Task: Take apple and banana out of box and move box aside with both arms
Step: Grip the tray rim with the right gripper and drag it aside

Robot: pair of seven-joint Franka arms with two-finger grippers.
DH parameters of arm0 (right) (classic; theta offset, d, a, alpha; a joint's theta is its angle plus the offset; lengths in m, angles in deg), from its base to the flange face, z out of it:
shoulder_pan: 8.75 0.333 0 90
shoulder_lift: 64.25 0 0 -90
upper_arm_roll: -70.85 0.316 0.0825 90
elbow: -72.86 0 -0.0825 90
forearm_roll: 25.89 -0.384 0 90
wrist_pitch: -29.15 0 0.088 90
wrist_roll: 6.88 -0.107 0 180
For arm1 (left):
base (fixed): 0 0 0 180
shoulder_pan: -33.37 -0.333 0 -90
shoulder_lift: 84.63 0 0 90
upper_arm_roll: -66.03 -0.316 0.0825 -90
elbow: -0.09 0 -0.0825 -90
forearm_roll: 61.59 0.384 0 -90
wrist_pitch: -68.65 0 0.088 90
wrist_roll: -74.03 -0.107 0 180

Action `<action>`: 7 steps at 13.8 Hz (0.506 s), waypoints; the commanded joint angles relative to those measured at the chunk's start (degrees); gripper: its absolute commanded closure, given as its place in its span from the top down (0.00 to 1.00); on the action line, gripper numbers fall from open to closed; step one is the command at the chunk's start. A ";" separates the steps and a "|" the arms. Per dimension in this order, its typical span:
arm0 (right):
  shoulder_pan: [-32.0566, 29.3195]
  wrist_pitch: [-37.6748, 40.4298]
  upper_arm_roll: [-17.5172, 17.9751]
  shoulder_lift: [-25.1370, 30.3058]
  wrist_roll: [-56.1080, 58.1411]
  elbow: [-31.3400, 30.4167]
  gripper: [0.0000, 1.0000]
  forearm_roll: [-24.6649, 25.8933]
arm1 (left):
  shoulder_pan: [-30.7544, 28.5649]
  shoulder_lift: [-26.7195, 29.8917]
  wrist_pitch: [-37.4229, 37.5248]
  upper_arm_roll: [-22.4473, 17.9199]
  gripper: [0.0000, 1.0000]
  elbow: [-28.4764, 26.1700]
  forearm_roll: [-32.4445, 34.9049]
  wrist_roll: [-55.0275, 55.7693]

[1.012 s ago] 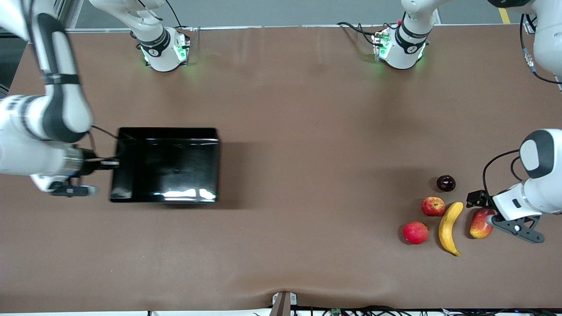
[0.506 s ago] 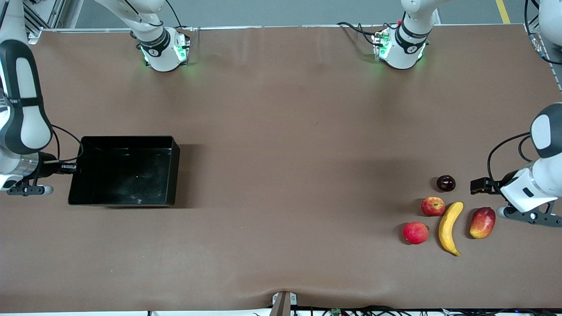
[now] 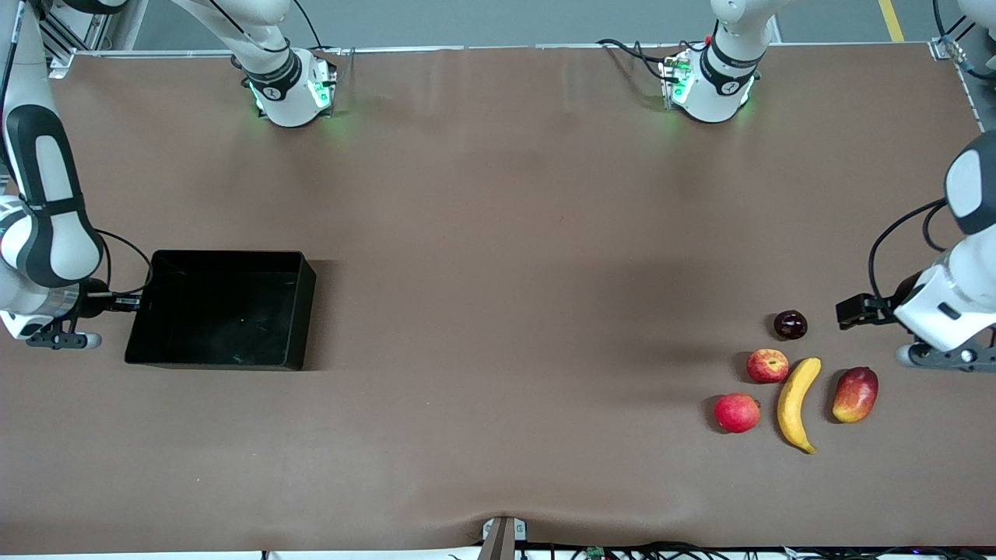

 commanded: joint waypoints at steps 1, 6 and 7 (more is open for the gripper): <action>-1.61 5.07 1.60 0.22 0.57 3.20 1.00 -0.16 | -0.74 3.14 0.55 -0.28 1.00 -1.02 -2.70 -0.21; 2.60 15.46 1.86 0.14 0.57 18.57 1.00 0.01 | -0.74 7.36 2.12 -0.28 1.00 -0.31 -2.80 -0.39; 3.74 15.65 1.95 0.22 0.49 20.42 1.00 0.10 | -0.56 8.15 4.31 -0.02 1.00 -0.31 -2.89 -0.04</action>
